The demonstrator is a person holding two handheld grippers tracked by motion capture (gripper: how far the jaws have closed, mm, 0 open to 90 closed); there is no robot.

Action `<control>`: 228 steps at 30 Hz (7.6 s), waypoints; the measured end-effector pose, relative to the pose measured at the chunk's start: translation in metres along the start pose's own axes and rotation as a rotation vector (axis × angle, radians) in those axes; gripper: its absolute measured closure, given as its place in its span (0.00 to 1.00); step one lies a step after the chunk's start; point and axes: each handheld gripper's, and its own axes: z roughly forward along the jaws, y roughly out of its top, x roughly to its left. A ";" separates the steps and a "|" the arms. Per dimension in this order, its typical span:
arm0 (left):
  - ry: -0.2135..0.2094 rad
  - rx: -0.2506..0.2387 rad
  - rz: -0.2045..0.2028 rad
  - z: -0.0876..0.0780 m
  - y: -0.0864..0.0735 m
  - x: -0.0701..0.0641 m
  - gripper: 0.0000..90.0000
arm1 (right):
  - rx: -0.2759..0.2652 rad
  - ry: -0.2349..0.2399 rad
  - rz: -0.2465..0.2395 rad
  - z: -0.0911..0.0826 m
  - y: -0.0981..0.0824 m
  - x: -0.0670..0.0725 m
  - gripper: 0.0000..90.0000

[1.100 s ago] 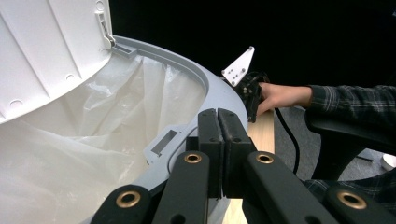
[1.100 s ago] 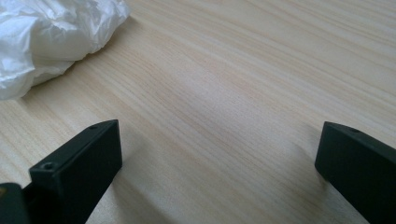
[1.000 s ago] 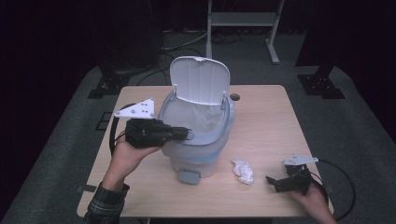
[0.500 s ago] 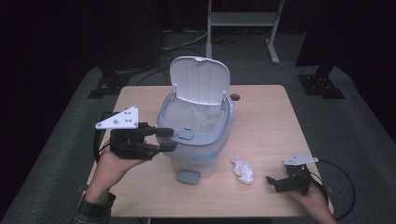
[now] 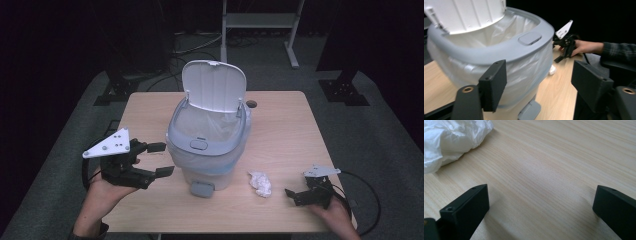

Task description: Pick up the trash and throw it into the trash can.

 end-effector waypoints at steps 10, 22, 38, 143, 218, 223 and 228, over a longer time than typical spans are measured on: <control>0.086 0.018 -0.018 0.002 -0.034 0.011 0.20 | 0.001 0.000 0.000 0.000 0.000 0.000 0.00; 0.169 0.041 -0.054 0.008 -0.082 0.022 0.07 | 0.001 0.000 0.000 0.000 0.001 0.000 0.00; 0.229 0.123 -0.070 0.027 -0.133 0.030 0.03 | 0.000 -0.004 0.002 0.001 0.001 0.000 0.00; 0.259 0.389 -0.121 0.070 -0.195 0.047 0.01 | -0.093 0.244 -0.056 0.001 0.052 0.045 0.00; 0.247 0.388 -0.116 0.070 -0.195 0.046 0.01 | 0.023 0.347 -0.134 0.020 0.063 0.043 0.61; 0.247 0.388 -0.116 0.070 -0.195 0.046 0.00 | 0.012 0.356 -0.139 0.016 0.065 0.043 0.61; 0.247 0.387 -0.117 0.070 -0.195 0.046 0.00 | -0.002 0.360 -0.134 0.012 0.066 0.041 0.61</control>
